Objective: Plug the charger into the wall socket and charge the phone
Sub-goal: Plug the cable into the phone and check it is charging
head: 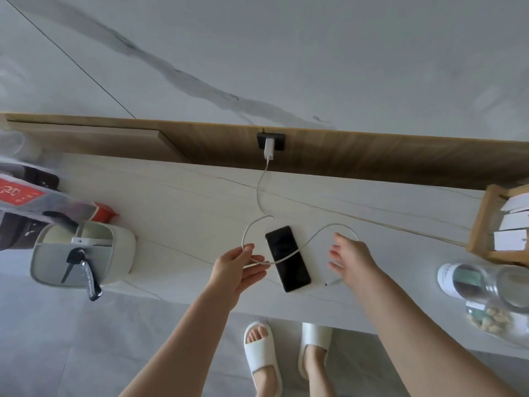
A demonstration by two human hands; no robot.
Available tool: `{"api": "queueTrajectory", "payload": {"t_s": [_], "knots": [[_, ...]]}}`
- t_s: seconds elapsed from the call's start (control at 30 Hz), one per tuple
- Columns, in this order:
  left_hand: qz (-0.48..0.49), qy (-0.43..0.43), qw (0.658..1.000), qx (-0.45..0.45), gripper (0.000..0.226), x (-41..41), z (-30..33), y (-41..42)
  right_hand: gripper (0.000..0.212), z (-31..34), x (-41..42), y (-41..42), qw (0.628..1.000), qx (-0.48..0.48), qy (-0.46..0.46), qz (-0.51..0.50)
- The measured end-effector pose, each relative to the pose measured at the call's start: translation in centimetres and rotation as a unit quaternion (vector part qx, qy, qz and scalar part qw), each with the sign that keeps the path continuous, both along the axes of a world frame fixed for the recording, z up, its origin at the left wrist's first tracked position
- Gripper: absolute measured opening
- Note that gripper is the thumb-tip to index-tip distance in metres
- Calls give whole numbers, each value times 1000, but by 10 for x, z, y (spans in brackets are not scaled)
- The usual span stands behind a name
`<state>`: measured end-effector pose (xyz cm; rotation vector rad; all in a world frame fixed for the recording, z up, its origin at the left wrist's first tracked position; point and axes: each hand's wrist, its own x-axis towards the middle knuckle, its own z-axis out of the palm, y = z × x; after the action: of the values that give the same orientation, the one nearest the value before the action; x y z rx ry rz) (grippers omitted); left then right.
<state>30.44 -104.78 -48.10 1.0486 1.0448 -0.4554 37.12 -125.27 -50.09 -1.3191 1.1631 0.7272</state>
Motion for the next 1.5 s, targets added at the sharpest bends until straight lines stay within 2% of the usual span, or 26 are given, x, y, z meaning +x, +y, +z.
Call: {"api": "queueTrajectory", "payload": {"t_s": [0.03, 0.07, 0.13, 0.2, 0.27, 0.3, 0.47, 0.53, 0.63, 0.73, 0.8, 0.87, 0.93, 0.97, 1.0, 1.03, 1.1, 1.17, 1.2, 1.27, 1.33, 1.4, 1.5], "knots": [[4, 2, 1000, -9, 13, -3, -1, 4, 48, -2, -9, 10, 999, 18, 32, 16], [-1, 3, 1000, -16, 13, -6, -3, 7, 54, -3, -17, 18, 996, 66, 53, -13], [-35, 8, 999, -7, 13, -12, -7, 12, 58, -12, -27, 32, 973, 173, 39, -145], [-70, 13, 997, 23, 12, -18, -13, 20, 46, -16, -28, 37, 945, 214, -11, -248], [-84, 22, 994, 63, 12, -23, -21, 31, 23, -20, -25, 33, 938, 187, -51, -287], [-88, 31, 992, 90, 13, -25, -25, 38, 18, -19, -23, 28, 938, 160, -69, -298], [-117, 76, 977, 162, 16, -38, -42, 68, 28, -12, -15, -7, 934, 71, -109, -332], [-136, 77, 970, 184, 17, -40, -48, 75, 31, -12, -18, -19, 940, 39, -105, -323], [-169, 64, 962, 206, 19, -37, -58, 73, 18, -12, -28, -22, 972, 10, -94, -215], [-208, 48, 947, 241, 22, -31, -69, 59, 10, -18, -44, -10, 985, 62, -88, -135], [-233, 32, 936, 261, 27, -26, -74, 47, 19, -26, -54, -4, 988, 79, -85, -105], [-290, 31, 903, 315, 33, -22, -77, 34, 35, -39, -63, -3, 993, 59, -77, -69], [-372, 57, 816, 438, 42, -22, -77, 22, 42, -51, -72, -6, 996, 29, -72, -37], [-382, 38, 775, 501, 47, -23, -74, 14, 38, -57, -75, -8, 997, 8, -72, -23], [-376, -15, 749, 545, 49, -26, -72, 4, 30, -62, -78, -11, 997, -17, -77, -8], [-374, -76, 739, 555, 46, -28, -70, -7, 22, -66, -81, -13, 996, -42, -84, 9], [-395, -137, 771, 480, 37, -32, -71, -33, 10, -71, -86, -17, 992, -64, -103, 39], [-435, -90, 814, 375, 37, -35, -78, -59, 4, -73, -90, -19, 991, -44, -112, 54], [-433, -55, 832, 341, 38, -34, -82, -68, 10, -74, -91, -20, 991, -35, -111, 60], [-399, 6, 859, 320, 38, -33, -90, -79, 16, -74, -91, -21, 988, -50, -110, 93], [-376, 54, 862, 334, 36, -31, -99, -84, 17, -75, -92, -22, 979, -99, -121, 134], [-367, 94, 857, 349, 42, -25, -109, -88, 10, -78, -95, -23, 961, -139, -161, 177], [-344, 155, 862, 340, 57, -10, -122, -100, 18, -84, -97, -22, 948, -137, -197, 208]]}}
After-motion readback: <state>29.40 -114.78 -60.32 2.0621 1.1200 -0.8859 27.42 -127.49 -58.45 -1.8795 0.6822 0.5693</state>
